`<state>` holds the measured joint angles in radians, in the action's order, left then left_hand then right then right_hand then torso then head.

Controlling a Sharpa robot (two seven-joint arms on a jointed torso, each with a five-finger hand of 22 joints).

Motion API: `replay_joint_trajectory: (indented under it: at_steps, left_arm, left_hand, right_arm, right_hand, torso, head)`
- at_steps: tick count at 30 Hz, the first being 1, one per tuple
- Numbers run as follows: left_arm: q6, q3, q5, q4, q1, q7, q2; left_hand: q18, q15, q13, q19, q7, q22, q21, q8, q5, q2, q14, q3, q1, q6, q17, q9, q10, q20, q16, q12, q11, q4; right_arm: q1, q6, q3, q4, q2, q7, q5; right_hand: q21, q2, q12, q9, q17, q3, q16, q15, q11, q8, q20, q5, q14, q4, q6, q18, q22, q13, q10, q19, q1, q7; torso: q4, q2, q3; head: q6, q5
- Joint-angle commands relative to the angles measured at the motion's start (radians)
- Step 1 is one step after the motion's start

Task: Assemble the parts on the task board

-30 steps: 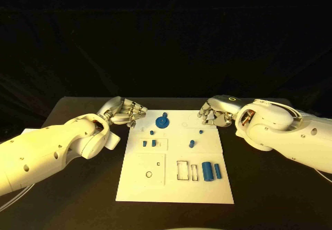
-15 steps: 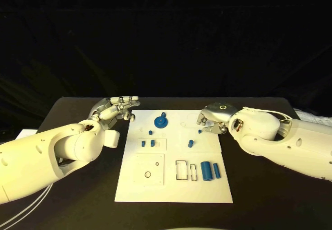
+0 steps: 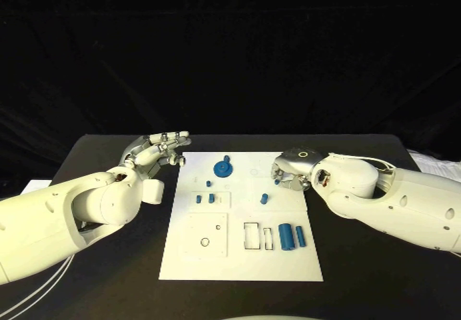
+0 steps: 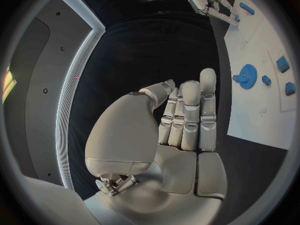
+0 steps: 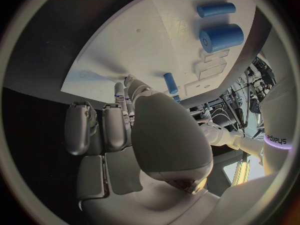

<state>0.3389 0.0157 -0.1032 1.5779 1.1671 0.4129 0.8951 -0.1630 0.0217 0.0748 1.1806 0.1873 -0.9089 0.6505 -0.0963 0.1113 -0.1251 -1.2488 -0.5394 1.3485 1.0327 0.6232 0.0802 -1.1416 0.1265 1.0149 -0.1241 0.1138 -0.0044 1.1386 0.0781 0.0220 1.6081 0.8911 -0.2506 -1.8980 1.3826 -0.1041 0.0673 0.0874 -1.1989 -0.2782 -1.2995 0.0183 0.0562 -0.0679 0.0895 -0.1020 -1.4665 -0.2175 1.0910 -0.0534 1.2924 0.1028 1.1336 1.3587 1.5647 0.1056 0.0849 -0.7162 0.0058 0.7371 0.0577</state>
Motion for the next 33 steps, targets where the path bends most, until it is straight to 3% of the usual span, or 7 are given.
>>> replay_joint_trajectory:
  at_steps: [1,23,33]
  left_arm:
    - [-0.019,0.0,-0.014,0.004,0.0,0.019,0.0]
    - [-0.02,0.0,-0.013,0.013,0.0,0.014,0.007]
    - [-0.02,0.0,-0.012,0.014,0.0,0.013,0.007]
  left_hand:
    - [-0.02,0.002,0.001,-0.007,-0.002,0.001,-0.002,-0.003,-0.004,0.002,0.007,0.006,-0.007,0.005,-0.001,-0.002,-0.002,-0.002,-0.007,-0.003,-0.003,0.002]
    - [-0.02,0.001,0.002,-0.007,-0.003,0.004,-0.007,-0.005,-0.004,0.003,0.008,0.011,-0.005,0.006,-0.005,-0.002,-0.001,-0.003,-0.008,-0.006,-0.004,0.0]
    - [-0.02,0.001,0.002,-0.007,-0.003,0.004,-0.007,-0.005,-0.004,0.003,0.008,0.011,-0.005,0.006,-0.005,-0.002,-0.001,-0.003,-0.008,-0.006,-0.004,0.0]
  right_arm:
    - [-0.003,-0.026,0.0,-0.005,-0.006,0.001,-0.017]
    - [-0.012,-0.064,-0.004,-0.032,-0.031,-0.001,-0.024]
    - [-0.018,-0.015,-0.005,-0.026,-0.032,-0.012,-0.036]
  right_hand:
    - [-0.006,-0.006,0.003,0.0,0.0,-0.012,0.005,0.004,-0.002,0.003,-0.007,0.003,-0.042,0.002,0.006,-0.017,0.0,-0.005,0.004,0.0,-0.003,-0.003]
    - [0.002,0.006,0.014,0.012,-0.01,-0.075,-0.003,0.014,-0.01,-0.008,-0.013,0.009,-0.046,0.037,0.058,-0.014,0.014,-0.033,0.059,0.012,-0.028,-0.007]
    - [0.015,0.019,0.014,0.021,-0.01,-0.098,-0.005,0.022,-0.014,-0.013,-0.018,0.017,-0.047,0.062,0.084,-0.01,0.032,-0.034,0.091,0.026,-0.041,-0.008]
  torso:
    - [0.0,0.0,0.0003]
    - [-0.0006,0.001,-0.0003]
    - [-0.0006,0.001,0.0004]
  head:
    - [0.001,-0.002]
    - [0.01,-0.007]
    - [0.009,-0.007]
